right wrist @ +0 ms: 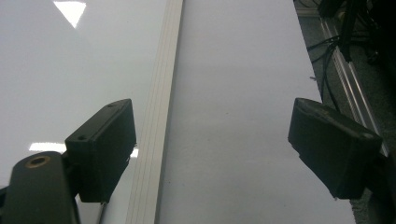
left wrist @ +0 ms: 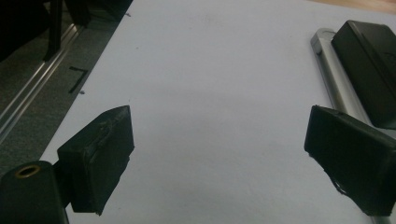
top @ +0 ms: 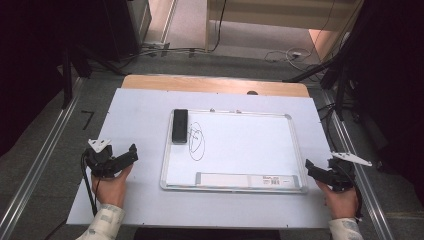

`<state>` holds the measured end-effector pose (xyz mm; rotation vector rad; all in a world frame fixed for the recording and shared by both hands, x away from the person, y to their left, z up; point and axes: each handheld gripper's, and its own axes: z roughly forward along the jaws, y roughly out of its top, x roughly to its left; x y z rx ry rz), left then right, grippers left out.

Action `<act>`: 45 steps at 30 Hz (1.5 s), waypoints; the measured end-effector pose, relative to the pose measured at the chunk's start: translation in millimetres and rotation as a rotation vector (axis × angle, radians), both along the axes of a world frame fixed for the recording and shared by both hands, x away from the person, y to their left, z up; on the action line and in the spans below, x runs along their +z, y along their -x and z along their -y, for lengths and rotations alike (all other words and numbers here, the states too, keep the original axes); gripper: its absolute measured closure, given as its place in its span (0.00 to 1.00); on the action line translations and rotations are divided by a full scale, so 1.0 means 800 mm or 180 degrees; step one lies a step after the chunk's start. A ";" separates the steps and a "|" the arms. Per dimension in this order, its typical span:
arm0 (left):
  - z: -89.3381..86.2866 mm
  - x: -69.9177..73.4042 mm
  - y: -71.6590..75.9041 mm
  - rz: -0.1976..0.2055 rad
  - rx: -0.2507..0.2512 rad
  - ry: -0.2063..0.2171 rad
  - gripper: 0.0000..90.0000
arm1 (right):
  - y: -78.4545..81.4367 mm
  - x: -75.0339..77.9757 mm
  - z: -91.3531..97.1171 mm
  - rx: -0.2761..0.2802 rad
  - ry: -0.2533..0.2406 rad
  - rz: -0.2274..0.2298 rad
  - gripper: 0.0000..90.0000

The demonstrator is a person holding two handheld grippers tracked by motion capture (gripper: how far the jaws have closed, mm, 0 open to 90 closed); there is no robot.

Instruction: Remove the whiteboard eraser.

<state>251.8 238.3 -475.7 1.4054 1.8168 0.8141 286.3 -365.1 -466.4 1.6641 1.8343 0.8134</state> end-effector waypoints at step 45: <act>0.099 0.016 -0.098 -0.0027 -0.0557 0.0030 0.10 | 0.000 0.000 0.000 -0.0010 -0.0002 -0.0015 0.15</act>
